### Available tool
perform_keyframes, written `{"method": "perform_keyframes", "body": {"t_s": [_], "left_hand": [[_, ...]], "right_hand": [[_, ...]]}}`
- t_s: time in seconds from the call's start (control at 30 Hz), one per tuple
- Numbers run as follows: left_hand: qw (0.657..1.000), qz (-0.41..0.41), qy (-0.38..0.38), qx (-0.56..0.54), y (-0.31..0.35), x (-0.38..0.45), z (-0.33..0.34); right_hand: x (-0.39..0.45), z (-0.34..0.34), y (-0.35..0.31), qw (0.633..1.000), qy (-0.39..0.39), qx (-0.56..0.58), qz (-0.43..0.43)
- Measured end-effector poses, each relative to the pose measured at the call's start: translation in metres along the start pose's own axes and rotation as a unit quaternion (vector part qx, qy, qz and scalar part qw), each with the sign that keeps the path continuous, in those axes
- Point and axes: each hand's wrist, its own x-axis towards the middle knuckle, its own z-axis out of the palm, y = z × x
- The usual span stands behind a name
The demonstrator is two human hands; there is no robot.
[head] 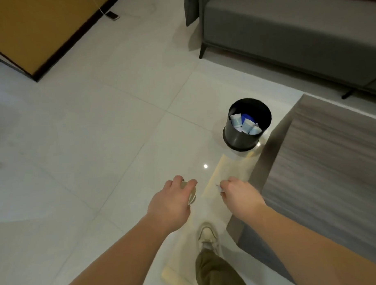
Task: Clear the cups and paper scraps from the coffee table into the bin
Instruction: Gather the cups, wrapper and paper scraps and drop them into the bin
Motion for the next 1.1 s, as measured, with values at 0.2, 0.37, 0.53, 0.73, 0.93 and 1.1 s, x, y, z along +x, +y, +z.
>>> {"method": "perform_keyframes", "body": {"t_s": [0.2, 0.37, 0.53, 0.73, 0.93, 1.1], "left_hand": [[1.0, 0.017, -0.021, 0.015, -0.035, 0.058, -0.036], [0.999, 0.043, -0.013, 0.026, -0.053, 0.108, -0.063], [0.995, 0.085, -0.026, 0.051, -0.077, 0.157, -0.087], [0.988, 0.133, -0.045, 0.07, -0.103, 0.232, -0.125], [0.978, 0.18, -0.051, 0.089, -0.099, 0.302, -0.154], [0.964, 0.238, -0.058, 0.099, -0.064, 0.358, -0.169]], "right_hand": [[0.057, -0.022, -0.008, 0.999, -0.016, 0.029, 0.035], [0.101, -0.038, -0.008, 0.997, -0.022, 0.037, 0.062], [0.144, -0.053, -0.011, 0.994, -0.019, 0.045, 0.095], [0.192, -0.084, 0.001, 0.983, -0.012, 0.079, 0.164], [0.231, -0.112, 0.019, 0.968, 0.017, 0.109, 0.227], [0.246, -0.125, 0.053, 0.952, 0.038, 0.151, 0.264]]}}
